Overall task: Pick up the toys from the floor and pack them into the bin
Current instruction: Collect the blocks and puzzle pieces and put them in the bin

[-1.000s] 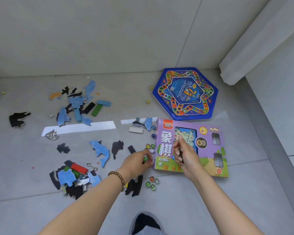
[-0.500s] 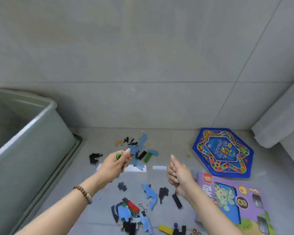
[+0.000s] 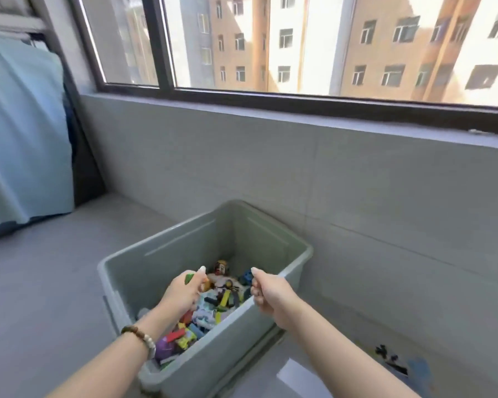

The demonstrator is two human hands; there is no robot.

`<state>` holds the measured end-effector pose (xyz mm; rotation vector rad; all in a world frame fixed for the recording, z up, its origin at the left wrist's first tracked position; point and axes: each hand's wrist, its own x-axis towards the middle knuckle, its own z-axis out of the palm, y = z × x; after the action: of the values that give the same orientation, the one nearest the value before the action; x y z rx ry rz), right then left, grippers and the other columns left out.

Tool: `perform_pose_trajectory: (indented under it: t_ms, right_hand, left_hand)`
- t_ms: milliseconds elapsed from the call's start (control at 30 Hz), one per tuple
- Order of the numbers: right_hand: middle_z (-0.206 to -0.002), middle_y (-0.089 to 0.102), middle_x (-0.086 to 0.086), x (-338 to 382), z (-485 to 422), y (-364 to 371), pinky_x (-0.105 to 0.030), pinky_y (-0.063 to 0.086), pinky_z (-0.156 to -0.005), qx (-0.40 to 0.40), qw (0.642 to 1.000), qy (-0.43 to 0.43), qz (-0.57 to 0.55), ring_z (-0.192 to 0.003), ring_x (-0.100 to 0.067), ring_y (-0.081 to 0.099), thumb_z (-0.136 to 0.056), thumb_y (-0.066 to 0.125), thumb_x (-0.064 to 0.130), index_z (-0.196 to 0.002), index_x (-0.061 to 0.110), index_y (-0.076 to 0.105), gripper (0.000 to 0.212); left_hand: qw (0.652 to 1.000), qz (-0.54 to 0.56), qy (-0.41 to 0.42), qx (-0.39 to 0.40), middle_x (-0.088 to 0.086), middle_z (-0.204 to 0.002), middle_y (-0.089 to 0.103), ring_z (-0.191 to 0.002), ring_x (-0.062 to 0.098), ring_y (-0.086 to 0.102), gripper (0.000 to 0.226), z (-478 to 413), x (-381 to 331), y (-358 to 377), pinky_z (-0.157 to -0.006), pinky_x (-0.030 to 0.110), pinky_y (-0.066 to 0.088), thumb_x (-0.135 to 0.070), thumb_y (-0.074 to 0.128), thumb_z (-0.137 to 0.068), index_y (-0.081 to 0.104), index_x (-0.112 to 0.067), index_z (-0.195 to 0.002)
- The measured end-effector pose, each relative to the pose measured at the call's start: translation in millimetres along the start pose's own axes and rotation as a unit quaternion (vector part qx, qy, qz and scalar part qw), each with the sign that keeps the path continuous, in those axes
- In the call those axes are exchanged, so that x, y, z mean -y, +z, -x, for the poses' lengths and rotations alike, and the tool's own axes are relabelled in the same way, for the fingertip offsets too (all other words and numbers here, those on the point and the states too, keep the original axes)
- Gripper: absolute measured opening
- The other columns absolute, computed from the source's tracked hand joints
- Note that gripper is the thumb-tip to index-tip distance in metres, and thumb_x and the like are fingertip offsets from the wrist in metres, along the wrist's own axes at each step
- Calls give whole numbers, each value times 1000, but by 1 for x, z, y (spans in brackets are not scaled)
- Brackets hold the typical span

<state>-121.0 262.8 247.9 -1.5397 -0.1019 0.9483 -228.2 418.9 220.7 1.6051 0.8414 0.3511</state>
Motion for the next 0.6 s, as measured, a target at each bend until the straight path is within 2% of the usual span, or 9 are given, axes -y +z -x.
perform_pose_trajectory:
  t_ms: [100,133,167,200,233,300,400,533,600]
  right_hand:
    - [-67,44,-4,2,-33,42,-17,32,-39,29,996,63,-48,-49,-12,42,-97,46,18,-73,10,45,26]
    - [-83,49,-7,1,-41,50,-20,44,-49,42,994,76,-59,-67,-18,53,-97,47,18,-86,7,49,16]
    - [-106,51,-9,0,-46,55,-26,52,-69,41,994,83,-55,-95,-23,56,-97,48,19,-105,6,51,16]
    - [-130,44,-8,-2,-51,56,-32,49,-90,26,995,89,-38,-121,-26,47,-97,49,21,-125,6,47,32]
    - [-145,34,-7,-4,-54,54,-36,40,-105,9,997,81,3,-135,-26,35,-98,47,22,-137,8,40,42]
    - [-152,28,-7,-6,-60,45,-37,31,-111,7,996,35,78,-139,-25,29,-99,42,20,-143,10,35,45]
    - [-151,31,-3,-8,-63,27,-34,30,-108,-3,988,-25,150,-137,-22,32,-99,44,25,-144,16,35,47]
    - [-149,34,3,0,-44,-12,-26,32,-96,-26,969,-85,232,-134,-18,35,-97,47,33,-143,23,35,48]
    - [-150,33,1,5,-31,-43,-28,34,-100,-40,951,-113,285,-135,-18,35,-95,50,34,-142,24,35,50]
  left_hand:
    - [997,34,-61,-31,10,-73,45,-52,16,42,24,-26,31,-32,-61,32,36,-21,46,-97,53,-8,-77]
    - [994,58,-85,-40,10,-79,48,-59,17,49,20,-31,38,-37,-64,33,38,-19,45,-98,53,-9,-84]
    - [990,70,-109,-51,9,-93,52,-77,20,57,16,-36,43,-40,-71,33,40,-23,45,-98,53,-9,-98]
    - [987,64,-134,-62,8,-114,52,-102,23,56,28,-39,46,-42,-82,35,42,-28,47,-98,49,-9,-118]
    - [986,38,-145,-71,7,-134,45,-123,26,46,44,-42,49,-44,-95,37,39,-33,48,-97,40,-10,-134]
    - [989,-20,-127,-70,5,-152,29,-137,25,33,59,-44,53,-47,-106,35,31,-35,47,-97,25,-12,-147]
    - [990,-108,-76,-54,6,-150,34,-133,23,38,55,-38,50,-43,-96,25,34,-31,46,-98,29,-11,-146]
    - [973,-228,-7,-15,4,-151,33,-139,22,31,57,-23,33,-28,-112,34,28,-36,48,-95,31,-14,-145]
    - [966,-257,35,2,3,-151,33,-139,22,29,58,-12,18,-12,-113,38,28,-40,48,-95,32,-15,-144]
